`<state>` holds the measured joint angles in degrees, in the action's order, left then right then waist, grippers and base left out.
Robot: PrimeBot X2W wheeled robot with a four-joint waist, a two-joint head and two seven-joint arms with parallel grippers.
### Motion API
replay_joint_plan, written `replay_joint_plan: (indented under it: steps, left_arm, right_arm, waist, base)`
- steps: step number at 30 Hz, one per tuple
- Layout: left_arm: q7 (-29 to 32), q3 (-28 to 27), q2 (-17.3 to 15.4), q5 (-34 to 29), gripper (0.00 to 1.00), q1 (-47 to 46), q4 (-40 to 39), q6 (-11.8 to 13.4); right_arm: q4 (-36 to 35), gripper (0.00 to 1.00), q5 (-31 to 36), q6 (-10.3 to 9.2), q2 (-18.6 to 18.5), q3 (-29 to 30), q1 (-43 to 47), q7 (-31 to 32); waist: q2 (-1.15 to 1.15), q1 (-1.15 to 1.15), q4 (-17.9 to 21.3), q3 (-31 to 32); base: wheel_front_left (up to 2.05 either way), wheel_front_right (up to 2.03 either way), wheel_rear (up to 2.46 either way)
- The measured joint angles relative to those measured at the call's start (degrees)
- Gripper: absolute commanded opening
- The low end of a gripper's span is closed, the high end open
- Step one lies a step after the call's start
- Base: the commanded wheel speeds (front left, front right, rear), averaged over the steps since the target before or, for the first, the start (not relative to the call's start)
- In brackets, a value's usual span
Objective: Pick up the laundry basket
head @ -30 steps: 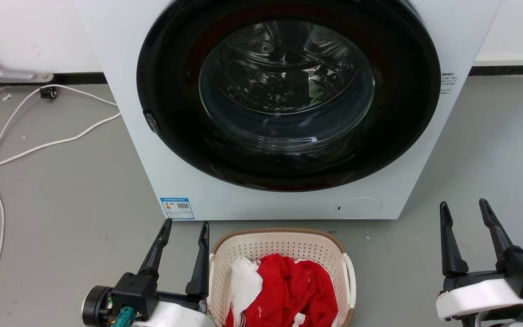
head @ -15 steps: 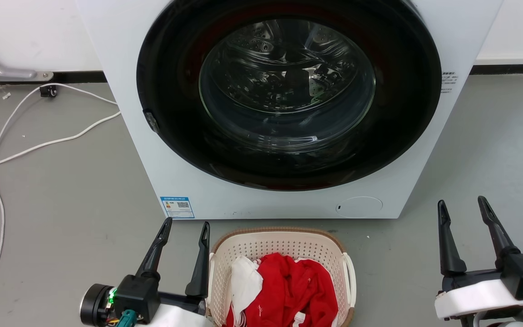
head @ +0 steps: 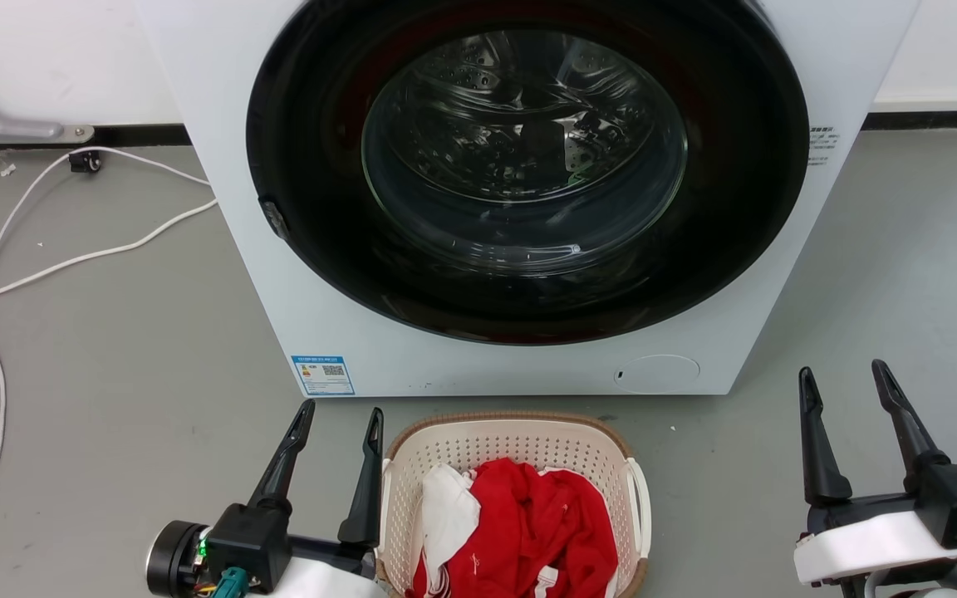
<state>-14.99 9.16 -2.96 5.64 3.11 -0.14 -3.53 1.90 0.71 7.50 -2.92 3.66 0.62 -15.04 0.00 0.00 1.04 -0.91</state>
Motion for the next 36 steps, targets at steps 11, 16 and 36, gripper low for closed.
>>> replay_joint_plan:
  steps: [11, 16, 36]
  left_arm:
    - [-0.09, -0.38, 0.04, -0.37, 1.0, -2.71, 3.58, -0.04]
    - [-0.09, -2.01, 0.0, -0.65, 1.0, -8.1, 8.32, -0.76]
    - [-0.09, -0.78, -5.45, 0.75, 1.0, -37.28, 45.19, -3.71]
  right_arm:
    - [3.23, 1.0, 0.91, 0.0, 0.0, -0.16, -3.55, -0.02]
    - [6.55, 1.0, 0.41, 0.0, -0.01, -0.3, -8.89, 1.6]
    - [33.74, 1.0, 0.64, 0.0, -0.01, -4.15, -31.34, 9.34]
  waist:
    - [0.0, 0.0, 0.12, -5.07]
    - [0.0, 0.0, 0.19, -10.83]
    - [0.0, 0.01, 0.33, -35.07]
  base:
    - [0.0, 0.0, 0.0]
    - [0.0, 0.0, 0.0]
    - [0.0, 0.0, 0.0]
